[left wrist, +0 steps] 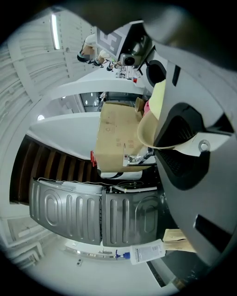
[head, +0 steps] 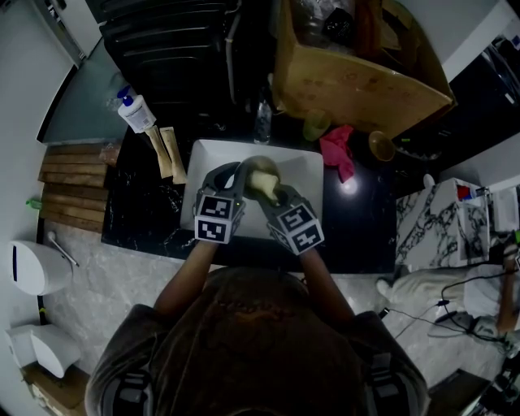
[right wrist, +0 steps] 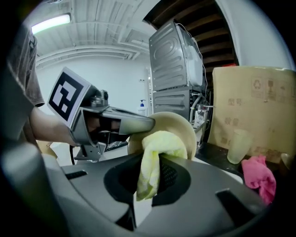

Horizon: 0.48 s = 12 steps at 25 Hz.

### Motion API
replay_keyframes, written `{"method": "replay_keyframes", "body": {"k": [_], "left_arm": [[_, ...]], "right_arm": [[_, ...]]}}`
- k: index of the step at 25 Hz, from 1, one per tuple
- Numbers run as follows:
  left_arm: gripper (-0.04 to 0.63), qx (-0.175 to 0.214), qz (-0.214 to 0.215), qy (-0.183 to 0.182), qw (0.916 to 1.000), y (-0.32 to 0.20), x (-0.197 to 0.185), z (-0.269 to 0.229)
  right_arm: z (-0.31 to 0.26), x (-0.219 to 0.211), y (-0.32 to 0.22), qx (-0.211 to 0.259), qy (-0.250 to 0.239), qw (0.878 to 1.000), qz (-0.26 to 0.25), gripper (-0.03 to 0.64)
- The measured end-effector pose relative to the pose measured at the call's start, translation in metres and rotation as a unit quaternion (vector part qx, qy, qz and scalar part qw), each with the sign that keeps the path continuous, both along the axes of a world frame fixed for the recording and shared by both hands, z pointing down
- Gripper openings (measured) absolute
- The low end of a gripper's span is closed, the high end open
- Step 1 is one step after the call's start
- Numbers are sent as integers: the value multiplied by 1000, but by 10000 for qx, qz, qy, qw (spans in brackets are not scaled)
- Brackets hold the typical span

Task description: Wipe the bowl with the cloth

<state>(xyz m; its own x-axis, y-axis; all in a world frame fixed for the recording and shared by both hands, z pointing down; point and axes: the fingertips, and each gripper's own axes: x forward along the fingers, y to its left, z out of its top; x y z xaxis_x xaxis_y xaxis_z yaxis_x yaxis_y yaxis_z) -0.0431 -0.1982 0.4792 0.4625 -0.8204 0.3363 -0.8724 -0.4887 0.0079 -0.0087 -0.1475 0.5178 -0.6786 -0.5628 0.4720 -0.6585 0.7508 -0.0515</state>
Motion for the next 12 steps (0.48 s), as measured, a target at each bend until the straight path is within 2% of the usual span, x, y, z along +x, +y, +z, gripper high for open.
{"method": "replay_keyframes", "body": {"k": [8,12], "left_arm": [[35,-184,-219,29,9996,0,-19,14],[35,-271,-342,88,9990,-1,-32,20]], "right_arm": [[3,21,2,-107,-70,9998,128,20],[13,43,2,-243,-78,9990,361,20]]}}
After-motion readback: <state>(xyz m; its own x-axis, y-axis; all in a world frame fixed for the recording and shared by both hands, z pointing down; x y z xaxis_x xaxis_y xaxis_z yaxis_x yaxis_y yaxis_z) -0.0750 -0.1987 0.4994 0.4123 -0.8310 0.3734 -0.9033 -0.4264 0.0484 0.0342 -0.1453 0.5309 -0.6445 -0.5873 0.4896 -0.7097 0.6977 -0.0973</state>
